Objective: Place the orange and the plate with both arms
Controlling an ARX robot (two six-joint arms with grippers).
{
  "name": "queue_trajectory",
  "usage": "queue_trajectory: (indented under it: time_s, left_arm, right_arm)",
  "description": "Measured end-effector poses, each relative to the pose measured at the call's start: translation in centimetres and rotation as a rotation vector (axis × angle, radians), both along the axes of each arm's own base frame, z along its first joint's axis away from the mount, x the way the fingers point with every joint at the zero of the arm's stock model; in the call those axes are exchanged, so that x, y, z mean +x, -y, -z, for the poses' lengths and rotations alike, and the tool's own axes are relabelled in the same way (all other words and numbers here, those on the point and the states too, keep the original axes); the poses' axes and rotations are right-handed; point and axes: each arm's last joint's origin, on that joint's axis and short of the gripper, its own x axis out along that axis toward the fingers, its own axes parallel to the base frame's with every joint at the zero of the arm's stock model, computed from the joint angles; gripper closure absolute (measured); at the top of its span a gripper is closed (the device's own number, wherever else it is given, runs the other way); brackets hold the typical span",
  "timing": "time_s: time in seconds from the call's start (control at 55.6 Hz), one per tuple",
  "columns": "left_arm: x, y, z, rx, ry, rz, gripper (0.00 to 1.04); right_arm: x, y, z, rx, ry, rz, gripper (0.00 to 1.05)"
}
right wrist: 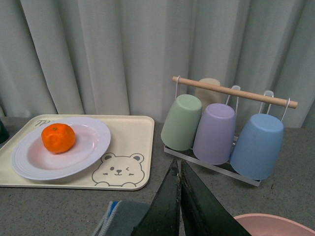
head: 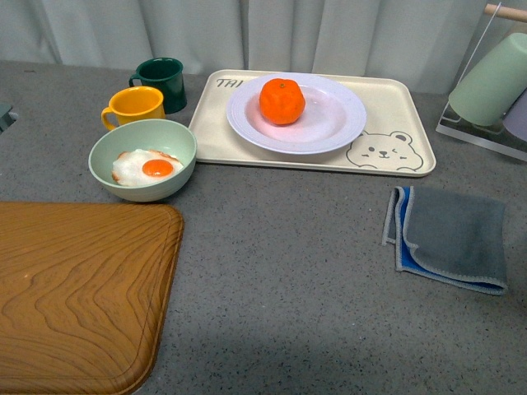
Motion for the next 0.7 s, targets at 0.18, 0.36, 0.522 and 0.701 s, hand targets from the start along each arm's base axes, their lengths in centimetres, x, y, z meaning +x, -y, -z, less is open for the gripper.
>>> queue_trajectory:
  time_s: [0.18, 0.36, 0.522, 0.701]
  left_arm:
    - [0.0, 0.0, 0.0, 0.000, 0.000, 0.000, 0.07]
    - [0.0, 0.0, 0.0, 0.000, 0.000, 0.000, 0.07]
    - [0.0, 0.0, 0.0, 0.000, 0.000, 0.000, 0.07]
    - [0.0, 0.0, 0.0, 0.000, 0.000, 0.000, 0.07]
  right_arm:
    - [-1.3, 0.0, -0.1, 0.000, 0.003, -0.002, 1.04]
    - [-2.5, 0.0, -0.1, 0.000, 0.006, -0.002, 1.04]
    - [-3.3, 0.0, -0.2, 0.000, 0.007, -0.003, 1.04]
    - [-4.0, 0.0, -0.4, 0.000, 0.014, -0.003, 1.04]
